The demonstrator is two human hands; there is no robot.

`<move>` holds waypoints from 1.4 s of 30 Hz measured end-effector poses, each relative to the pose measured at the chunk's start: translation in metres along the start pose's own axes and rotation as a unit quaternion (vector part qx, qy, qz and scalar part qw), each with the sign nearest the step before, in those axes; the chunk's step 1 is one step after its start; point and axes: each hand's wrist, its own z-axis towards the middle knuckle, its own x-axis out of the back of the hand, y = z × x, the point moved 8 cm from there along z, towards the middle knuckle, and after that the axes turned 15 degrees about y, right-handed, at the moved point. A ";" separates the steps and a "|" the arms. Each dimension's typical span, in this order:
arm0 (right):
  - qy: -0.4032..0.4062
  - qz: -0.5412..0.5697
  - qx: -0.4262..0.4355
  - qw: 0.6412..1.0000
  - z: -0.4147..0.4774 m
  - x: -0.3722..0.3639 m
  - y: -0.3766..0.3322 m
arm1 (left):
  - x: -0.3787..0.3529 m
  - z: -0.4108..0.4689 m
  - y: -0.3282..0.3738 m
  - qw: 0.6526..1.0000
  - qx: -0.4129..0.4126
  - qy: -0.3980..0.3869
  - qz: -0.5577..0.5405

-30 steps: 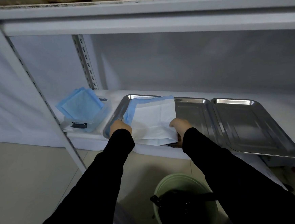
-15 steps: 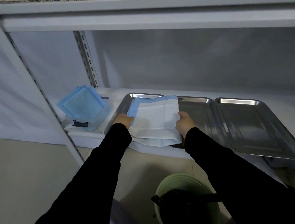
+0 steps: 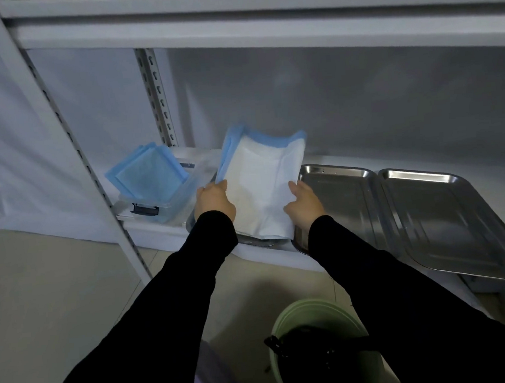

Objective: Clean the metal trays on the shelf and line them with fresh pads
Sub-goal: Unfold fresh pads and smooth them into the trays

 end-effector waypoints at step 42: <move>-0.165 -0.413 0.136 0.885 -0.018 -0.064 0.007 | -0.066 -0.036 -0.016 0.945 -0.153 -0.250 0.143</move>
